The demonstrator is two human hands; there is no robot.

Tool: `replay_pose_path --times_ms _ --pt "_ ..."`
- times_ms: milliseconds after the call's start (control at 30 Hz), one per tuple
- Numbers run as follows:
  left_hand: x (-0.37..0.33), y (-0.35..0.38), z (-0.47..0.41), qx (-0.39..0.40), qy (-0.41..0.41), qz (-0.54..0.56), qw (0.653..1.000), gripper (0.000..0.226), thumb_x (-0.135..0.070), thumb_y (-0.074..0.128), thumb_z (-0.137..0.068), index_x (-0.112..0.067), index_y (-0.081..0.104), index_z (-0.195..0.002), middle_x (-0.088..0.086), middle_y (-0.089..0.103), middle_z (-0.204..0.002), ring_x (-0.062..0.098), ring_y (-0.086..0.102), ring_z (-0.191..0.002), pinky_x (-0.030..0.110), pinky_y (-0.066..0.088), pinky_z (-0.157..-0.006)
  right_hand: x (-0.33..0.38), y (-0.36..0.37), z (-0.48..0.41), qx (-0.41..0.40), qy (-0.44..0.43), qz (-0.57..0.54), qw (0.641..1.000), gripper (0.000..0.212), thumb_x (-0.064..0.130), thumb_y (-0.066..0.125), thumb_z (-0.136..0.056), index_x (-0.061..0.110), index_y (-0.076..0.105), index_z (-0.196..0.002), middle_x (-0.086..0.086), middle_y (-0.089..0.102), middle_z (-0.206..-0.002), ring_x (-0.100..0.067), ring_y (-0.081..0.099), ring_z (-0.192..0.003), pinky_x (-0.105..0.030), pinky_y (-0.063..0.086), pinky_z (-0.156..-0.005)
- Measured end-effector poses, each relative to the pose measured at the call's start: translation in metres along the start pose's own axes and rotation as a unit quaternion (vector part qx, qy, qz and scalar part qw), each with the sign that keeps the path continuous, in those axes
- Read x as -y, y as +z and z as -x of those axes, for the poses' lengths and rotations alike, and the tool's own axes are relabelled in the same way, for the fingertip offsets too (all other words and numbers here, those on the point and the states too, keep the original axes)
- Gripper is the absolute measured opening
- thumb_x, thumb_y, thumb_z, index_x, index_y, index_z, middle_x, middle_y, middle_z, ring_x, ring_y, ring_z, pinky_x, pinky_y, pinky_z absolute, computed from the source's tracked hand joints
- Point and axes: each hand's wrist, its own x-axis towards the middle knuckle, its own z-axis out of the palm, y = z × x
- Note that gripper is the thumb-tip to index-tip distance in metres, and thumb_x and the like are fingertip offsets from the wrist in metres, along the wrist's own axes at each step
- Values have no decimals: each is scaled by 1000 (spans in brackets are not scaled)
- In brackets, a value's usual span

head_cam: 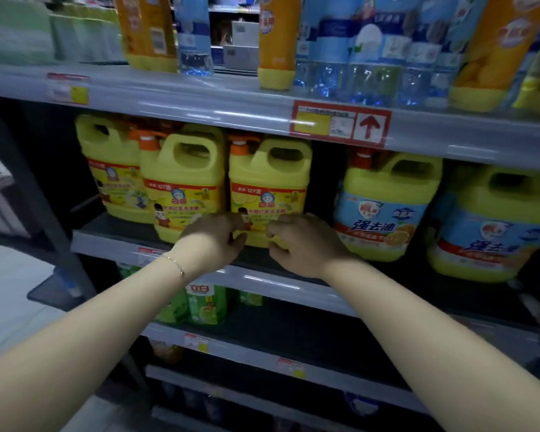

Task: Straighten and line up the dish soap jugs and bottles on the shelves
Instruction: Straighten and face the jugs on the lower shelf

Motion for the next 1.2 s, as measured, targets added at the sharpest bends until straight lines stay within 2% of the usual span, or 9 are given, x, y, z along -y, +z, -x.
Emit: replay_pose_path --times_ms 167,267,367,500,567,700,833,967,1200 --pt "73 -13 6 -51 -54 25 997 18 -41 56 -91 -26 56 -101 0 65 -115 26 63 -92 37 55 -74 44 21 -40 -14 82 -56 995 33 35 51 -91 14 54 -116 -7 61 -110 -30 58 -99 -31 46 -72" --pt "108 -19 6 -69 -111 79 988 37 -37 63 -88 -14 44 -109 6 62 -108 31 61 -89 38 52 -69 72 34 -72 -25 200 -123 972 46 43 54 -90 14 44 -123 -8 61 -106 -30 60 -94 -31 44 -66" --pt "136 -24 -2 -68 -148 186 969 59 -36 71 -84 -13 35 -125 10 57 -122 32 59 -108 41 51 -81 90 54 -101 -45 267 -214 938 72 49 61 -86 13 28 -139 -4 64 -104 -27 64 -91 -39 54 -71" --pt "154 -28 -16 -36 -89 319 943 67 -35 76 -80 -16 36 -131 -4 51 -118 18 52 -111 31 44 -82 108 71 -118 -128 309 -295 895 103 55 71 -76 15 11 -149 -3 55 -128 -24 58 -110 -31 49 -83" --pt "158 -29 -19 -25 -60 377 924 70 -34 77 -79 -20 36 -134 -10 49 -118 10 47 -107 30 43 -88 112 77 -121 -169 308 -289 891 112 64 70 -69 17 9 -150 -4 50 -136 -23 54 -118 -35 49 -91" --pt "171 -24 -24 -54 -29 443 894 70 -34 85 -70 -21 43 -124 -7 57 -122 10 54 -106 32 48 -90 118 79 -125 -195 307 -273 891 104 73 63 -66 17 25 -145 0 52 -134 -20 55 -117 -37 51 -90" --pt "188 -21 -18 -110 -29 487 866 70 -37 88 -64 -20 48 -119 -6 62 -116 9 59 -102 33 52 -85 130 79 -131 -196 293 -292 889 79 55 69 -77 18 33 -137 2 58 -127 -19 59 -112 -33 51 -86" --pt "211 -25 -11 -146 -37 526 837 65 -24 89 -65 -26 46 -113 -8 62 -114 10 62 -104 42 58 -81 147 85 -143 -195 277 -283 897 70 48 69 -81 21 30 -132 -1 59 -126 -22 60 -110 -40 53 -85" --pt "258 -37 -18 -153 -76 514 841 56 -27 88 -64 -30 47 -101 -2 63 -109 19 64 -101 44 58 -80 174 98 -186 -185 256 -232 920 71 50 64 -84 12 31 -133 -7 64 -114 -27 65 -96 -35 53 -71"
